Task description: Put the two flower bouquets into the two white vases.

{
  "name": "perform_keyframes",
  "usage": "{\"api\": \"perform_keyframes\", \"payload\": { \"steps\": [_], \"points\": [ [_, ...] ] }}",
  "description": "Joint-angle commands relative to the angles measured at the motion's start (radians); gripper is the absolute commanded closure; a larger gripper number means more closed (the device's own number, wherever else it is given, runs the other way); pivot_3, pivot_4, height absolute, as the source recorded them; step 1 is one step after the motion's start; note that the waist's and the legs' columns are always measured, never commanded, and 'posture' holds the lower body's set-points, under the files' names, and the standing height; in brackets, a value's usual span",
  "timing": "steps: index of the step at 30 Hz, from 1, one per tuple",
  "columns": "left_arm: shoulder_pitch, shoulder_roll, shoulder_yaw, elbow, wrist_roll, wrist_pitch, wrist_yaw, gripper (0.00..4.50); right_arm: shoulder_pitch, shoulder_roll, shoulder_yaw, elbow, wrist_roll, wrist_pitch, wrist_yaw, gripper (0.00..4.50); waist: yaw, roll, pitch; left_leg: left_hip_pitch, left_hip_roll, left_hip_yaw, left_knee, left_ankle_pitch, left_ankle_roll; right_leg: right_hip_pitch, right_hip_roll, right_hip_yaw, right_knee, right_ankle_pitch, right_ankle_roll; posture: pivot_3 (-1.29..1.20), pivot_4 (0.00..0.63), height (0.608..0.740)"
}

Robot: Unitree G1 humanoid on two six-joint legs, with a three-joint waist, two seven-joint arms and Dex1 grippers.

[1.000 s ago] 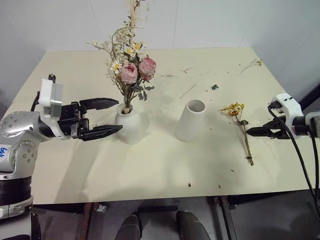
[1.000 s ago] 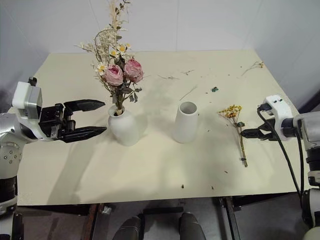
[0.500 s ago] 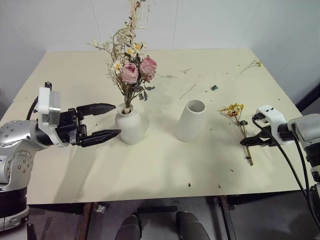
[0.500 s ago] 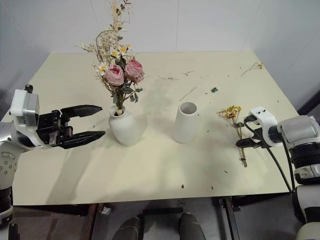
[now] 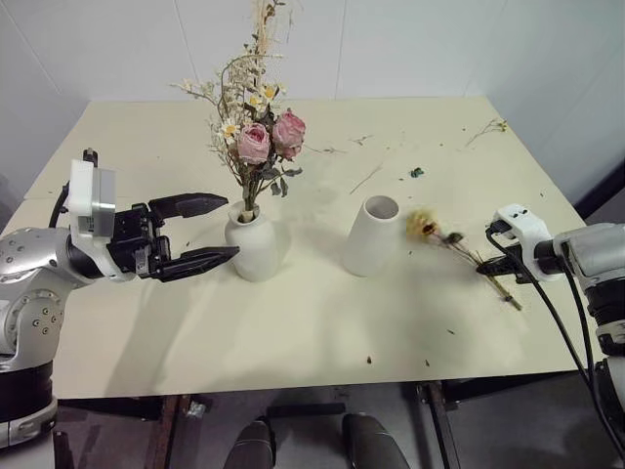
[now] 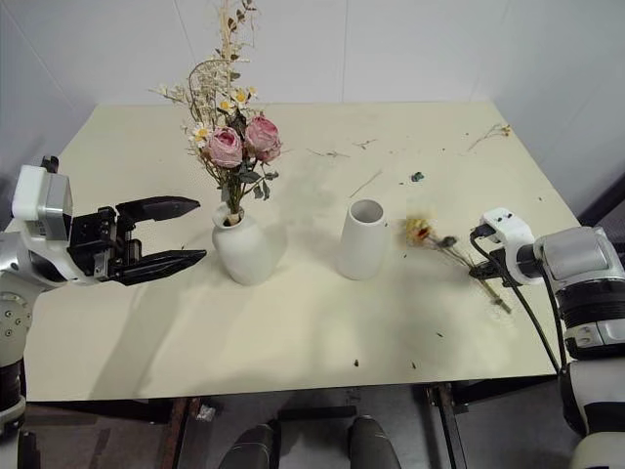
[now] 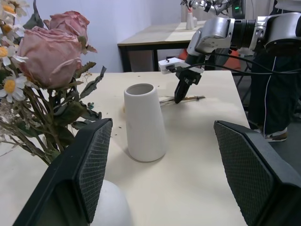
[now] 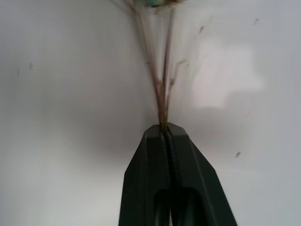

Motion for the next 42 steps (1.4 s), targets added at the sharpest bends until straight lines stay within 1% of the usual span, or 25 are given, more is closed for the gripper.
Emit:
{"api": "perform_keyframes", "payload": {
  "steps": [1,3,5,7,10,12,14,16,21,28,32,36,42],
  "points": [
    [-0.032,0.0,-0.009,0.025,0.009,-0.024,-0.01,0.81,-0.023,0.004,-0.149,-0.039,0.056,-0.112,-0.061,4.45,-0.001,0.002,0.001,0.0,0.0,0.0,0.0,0.0,0.0,0.0,0.0,0.0,0.0,0.001,0.001,0.0,0.15,0.74],
    [-0.05,-0.005,-0.02,0.049,0.013,-0.033,-0.018,0.81,-0.046,0.041,-0.269,-0.074,0.13,-0.195,-0.102,4.45,-0.001,0.002,0.001,0.0,0.0,0.0,-0.002,0.0,0.0,-0.001,0.0,0.0,0.0,0.0,0.001,0.0,0.15,0.74],
    [-0.069,-0.011,-0.031,0.076,0.013,-0.037,-0.027,0.81,-0.08,0.11,-0.423,-0.187,0.262,-0.225,-0.135,4.45,-0.006,0.002,0.001,0.0,0.0,0.001,-0.002,0.0,0.0,-0.002,0.0,0.0,0.0,0.0,0.001,0.0,0.15,0.74],
    [-0.087,-0.014,-0.04,0.106,0.019,-0.045,-0.039,0.81,-0.083,0.183,-0.529,-0.324,0.363,-0.287,-0.16,4.45,-0.011,0.003,0.002,-0.001,0.001,0.001,-0.004,0.0,0.0,-0.003,0.001,0.001,0.001,0.001,0.002,0.0,0.15,0.74],
    [-0.117,-0.024,-0.063,0.144,0.034,-0.056,-0.056,0.81,-0.085,0.282,-0.629,-0.473,0.475,-0.311,-0.259,4.45,-0.003,0.003,0.002,-0.001,0.001,0.0,-0.006,0.0,0.0,-0.003,0.001,0.0,0.001,0.0,0.002,0.0,0.15,0.74],
    [-0.126,-0.028,-0.071,0.163,0.041,-0.064,-0.067,0.81,-0.072,0.308,-0.652,-0.52,0.531,-0.294,-0.28,4.45,0.003,0.003,0.002,-0.001,0.001,-0.001,-0.006,0.0,0.0,-0.003,0.001,0.0,0.0,0.0,0.001,0.0,0.15,0.74],
    [-0.138,-0.036,-0.081,0.179,0.048,-0.071,-0.075,0.81,-0.058,0.342,-0.675,-0.601,0.661,-0.224,-0.289,4.45,0.008,0.003,0.002,-0.002,0.001,-0.001,-0.005,-0.001,0.0,-0.003,0.001,0.0,0.0,0.0,0.002,0.0,0.15,0.74],
    [-0.154,-0.043,-0.09,0.195,0.055,-0.077,-0.08,0.81,-0.038,0.37,-0.668,-0.676,0.748,-0.187,-0.298,4.45,0.007,0.003,0.002,-0.002,0.001,-0.001,-0.005,-0.001,0.0,-0.003,0.001,0.0,0.0,0.0,0.002,0.0,0.15,0.74],
    [-0.183,-0.092,-0.097,0.198,0.056,-0.085,-0.049,0.81,0.034,0.432,-0.598,-0.756,0.808,-0.182,-0.336,4.45,0.001,0.003,0.002,-0.001,0.001,-0.001,-0.004,-0.001,0.0,-0.002,0.001,0.0,0.001,0.0,0.002,0.0,0.15,0.74],
    [-0.165,-0.148,-0.108,0.111,0.04,-0.047,0.013,0.81,0.116,0.504,-0.505,-0.723,0.741,-0.31,-0.32,4.45,0.001,0.003,0.002,-0.001,0.001,-0.001,-0.004,-0.001,0.0,-0.003,0.001,0.0,0.002,0.0,0.002,0.0,0.15,0.74],
    [-0.167,-0.153,-0.105,0.103,0.04,-0.04,0.029,0.81,0.145,0.52,-0.465,-0.671,0.698,-0.388,-0.285,4.45,0.002,0.003,0.002,-0.001,0.001,-0.001,-0.004,-0.001,0.0,-0.003,0.001,0.0,0.002,0.0,0.002,0.0,0.15,0.74],
    [-0.168,-0.153,-0.108,0.092,0.039,-0.036,0.04,0.81,0.154,0.542,-0.439,-0.634,0.692,-0.42,-0.277,4.45,0.0,0.003,0.002,-0.001,0.001,-0.001,-0.004,-0.001,0.0,-0.003,0.001,0.0,0.002,0.0,0.002,0.0,0.15,0.74],
    [-0.179,-0.143,-0.098,0.095,0.042,-0.036,0.049,0.81,0.22,0.539,-0.374,-0.595,0.605,-0.517,-0.226,4.45,0.002,0.003,0.002,-0.001,0.001,-0.001,-0.005,-0.001,0.0,-0.003,0.001,0.0,0.001,0.0,0.001,0.0,0.15,0.74]
  ]
}}
